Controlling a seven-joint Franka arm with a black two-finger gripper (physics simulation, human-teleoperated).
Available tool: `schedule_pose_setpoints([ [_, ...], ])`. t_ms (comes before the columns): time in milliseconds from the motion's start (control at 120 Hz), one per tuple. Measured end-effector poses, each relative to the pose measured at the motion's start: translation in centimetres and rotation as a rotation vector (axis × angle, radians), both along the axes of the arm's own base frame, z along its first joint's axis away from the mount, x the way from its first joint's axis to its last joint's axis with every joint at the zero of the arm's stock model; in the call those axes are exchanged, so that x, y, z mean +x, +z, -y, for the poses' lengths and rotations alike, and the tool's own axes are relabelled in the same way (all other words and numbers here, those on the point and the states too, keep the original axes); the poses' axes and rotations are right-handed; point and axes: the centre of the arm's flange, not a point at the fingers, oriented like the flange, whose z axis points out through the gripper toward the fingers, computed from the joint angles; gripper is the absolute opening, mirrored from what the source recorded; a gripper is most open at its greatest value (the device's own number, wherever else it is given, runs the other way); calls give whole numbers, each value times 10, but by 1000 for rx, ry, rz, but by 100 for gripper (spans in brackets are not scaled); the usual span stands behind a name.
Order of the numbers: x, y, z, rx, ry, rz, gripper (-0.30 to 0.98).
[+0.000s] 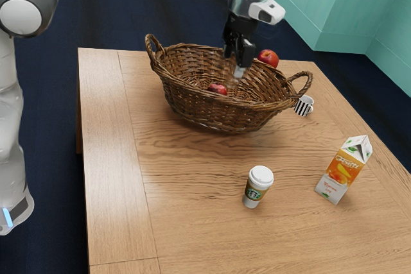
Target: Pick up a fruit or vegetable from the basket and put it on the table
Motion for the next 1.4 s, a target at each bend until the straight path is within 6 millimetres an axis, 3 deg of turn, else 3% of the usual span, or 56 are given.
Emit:
schedule_pose_setpoints([
  [50, -1, 36, 0, 1, 7, 79, 68],
  [117, -3, 53, -1, 1, 16, 118, 68],
  [233, -3, 61, -4, 4, 35, 138, 69],
  [325, -4, 78, -10, 8, 53, 176, 69],
  [475, 10, 59, -30, 21, 101, 146, 69],
  [558, 11, 51, -76, 33, 187, 130, 68],
  [708, -20, 34, -221, 55, 455, 95, 69],
  [767, -27, 29, -245, 58, 500, 86, 69],
  [808, -25, 28, -242, 58, 496, 84, 69],
  [950, -9, 26, -207, 55, 433, 83, 69],
  [1167, -6, 22, -206, 53, 435, 76, 69],
  [1325, 10, 14, -174, 51, 378, 64, 69],
  [1400, 12, 8, -170, 49, 372, 57, 69],
])
